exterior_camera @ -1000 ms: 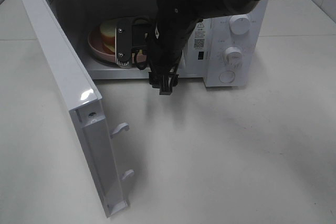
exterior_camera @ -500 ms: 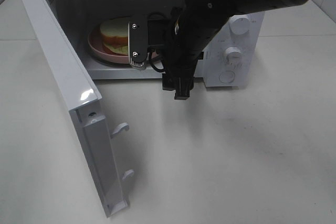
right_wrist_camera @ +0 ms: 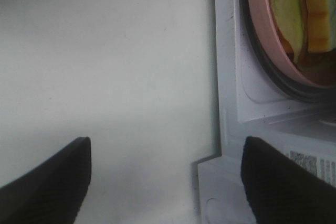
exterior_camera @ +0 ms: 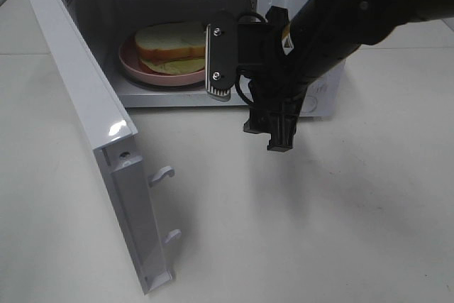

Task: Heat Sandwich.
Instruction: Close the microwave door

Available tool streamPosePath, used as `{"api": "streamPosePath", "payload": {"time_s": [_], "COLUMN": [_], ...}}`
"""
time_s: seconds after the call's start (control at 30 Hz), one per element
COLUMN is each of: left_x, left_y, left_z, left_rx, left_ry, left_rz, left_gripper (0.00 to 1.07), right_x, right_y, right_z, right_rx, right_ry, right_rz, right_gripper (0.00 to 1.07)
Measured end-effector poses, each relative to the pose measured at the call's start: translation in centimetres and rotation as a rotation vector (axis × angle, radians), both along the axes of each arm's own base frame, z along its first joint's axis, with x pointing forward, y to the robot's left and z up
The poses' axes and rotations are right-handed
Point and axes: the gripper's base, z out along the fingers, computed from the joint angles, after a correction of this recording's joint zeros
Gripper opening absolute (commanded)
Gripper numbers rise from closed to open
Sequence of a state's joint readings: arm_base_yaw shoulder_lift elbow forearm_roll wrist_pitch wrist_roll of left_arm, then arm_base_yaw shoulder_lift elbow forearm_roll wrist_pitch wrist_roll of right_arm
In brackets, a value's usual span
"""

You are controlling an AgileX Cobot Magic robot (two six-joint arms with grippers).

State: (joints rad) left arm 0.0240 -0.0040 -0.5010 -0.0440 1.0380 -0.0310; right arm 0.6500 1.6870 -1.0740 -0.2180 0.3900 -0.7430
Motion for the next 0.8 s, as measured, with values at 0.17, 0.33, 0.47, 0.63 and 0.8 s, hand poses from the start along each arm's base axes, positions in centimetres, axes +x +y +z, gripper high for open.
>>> {"api": "streamPosePath", "payload": {"time_s": [0.17,0.33,0.47,0.63,0.8], "left_x": [0.0,0.0,0.0,0.0,0.0], "left_y": [0.0,0.0,0.0,0.0,0.0], "left_z": [0.0,0.0,0.0,0.0,0.0], "left_rx": [0.000,0.000,0.000,0.000,0.000], "left_ry": [0.000,0.000,0.000,0.000,0.000], "left_rz": [0.000,0.000,0.000,0.000,0.000], "left_gripper": [1.01,1.01,1.01,1.01,1.01], "right_x": [-2.2,-4.3,-6.1,-7.7,-9.0], "right_y": [-1.5,-3.0,-4.4,-5.7,-6.8], "right_z": [0.5,1.0,2.0,3.5,4.8], "right_rx": [0.070,0.126,0.208,0.304,0.372], "right_ry": [0.043,0.063,0.075,0.095,0.104], "right_rz": [-0.094,-0.181,-0.289,-0.421,-0.506], "right_gripper": [0.76,0.76,0.76,0.76,0.76]}}
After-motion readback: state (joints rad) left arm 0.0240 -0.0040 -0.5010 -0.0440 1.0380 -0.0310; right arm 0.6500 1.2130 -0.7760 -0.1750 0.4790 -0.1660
